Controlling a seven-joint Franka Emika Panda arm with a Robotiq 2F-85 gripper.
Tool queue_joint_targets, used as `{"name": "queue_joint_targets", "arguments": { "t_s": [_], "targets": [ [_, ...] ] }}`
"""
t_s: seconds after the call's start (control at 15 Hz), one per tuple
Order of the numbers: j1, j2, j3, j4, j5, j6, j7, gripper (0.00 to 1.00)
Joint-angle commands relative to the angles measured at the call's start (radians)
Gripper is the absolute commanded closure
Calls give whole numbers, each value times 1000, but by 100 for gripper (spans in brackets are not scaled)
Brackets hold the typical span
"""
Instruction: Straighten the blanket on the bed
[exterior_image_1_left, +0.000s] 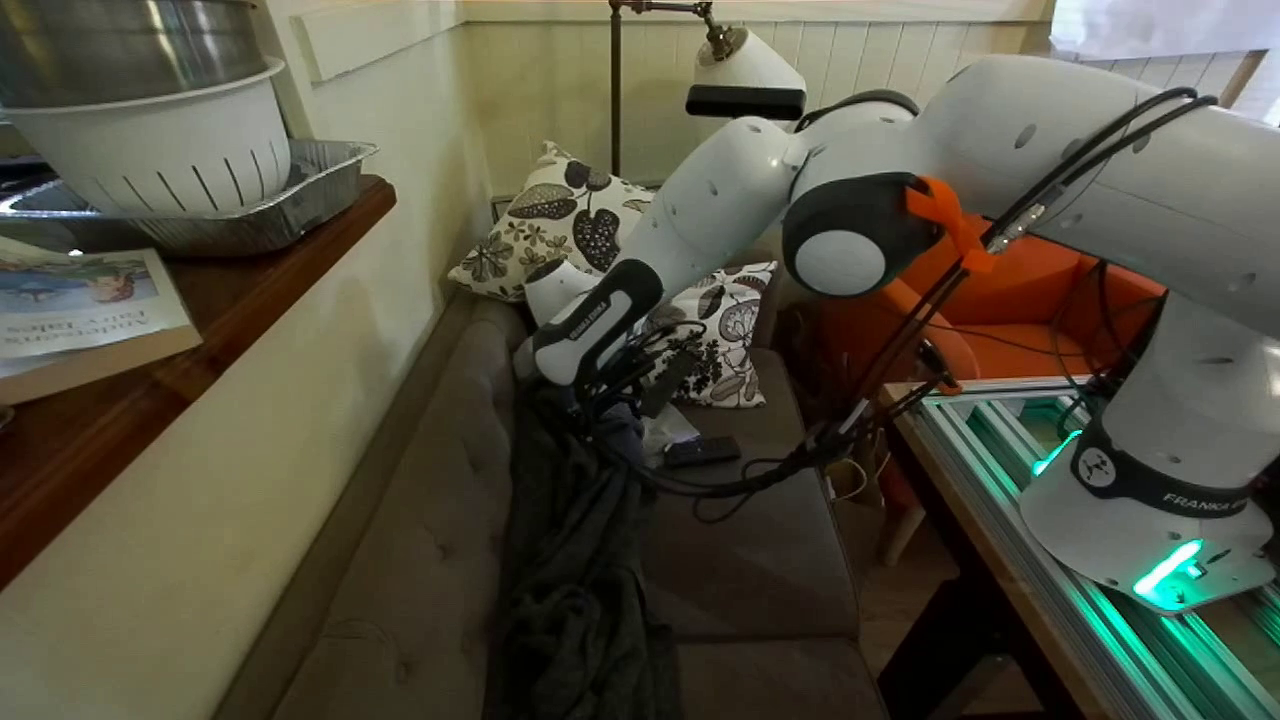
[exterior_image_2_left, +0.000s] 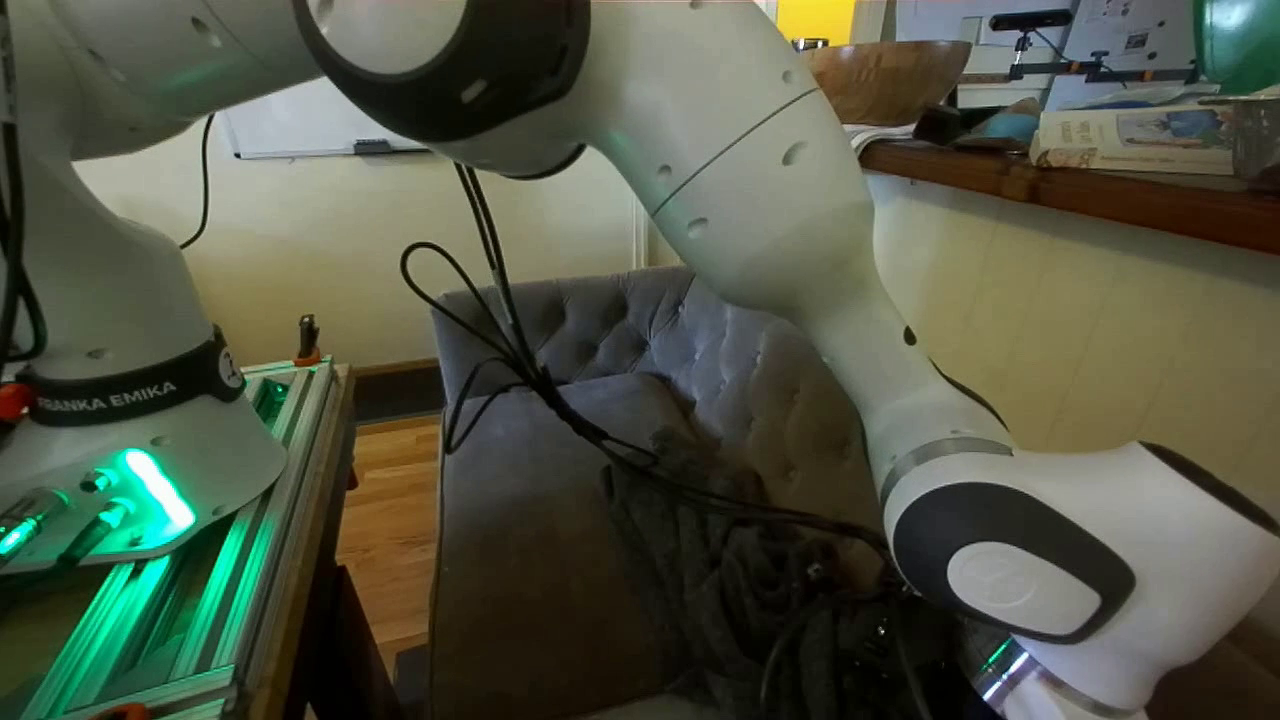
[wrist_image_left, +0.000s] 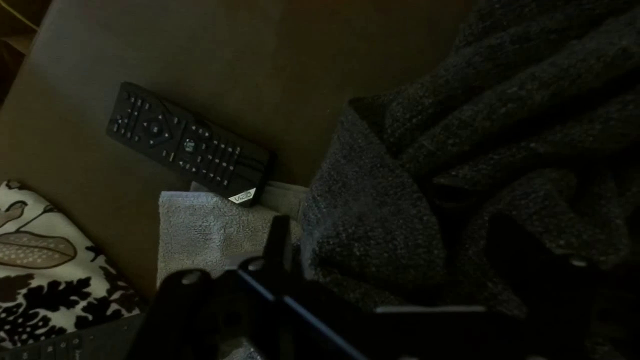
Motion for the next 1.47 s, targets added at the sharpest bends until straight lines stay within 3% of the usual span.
{"name": "queue_joint_targets", "arguments": {
  "t_s": [0.0, 1.0, 1.07, 1.13, 1.4],
  "targets": [
    [-10, 64, -3, 72, -15, 0, 45, 0],
    [-3, 176, -30, 192, -32, 40, 114, 0],
    [-6, 177, -30, 196, -33, 29, 113, 23],
    [-12, 180, -27, 202, -34, 9, 109, 26],
    [-18, 193, -24, 217, -38, -44, 105, 56]
  ]
}}
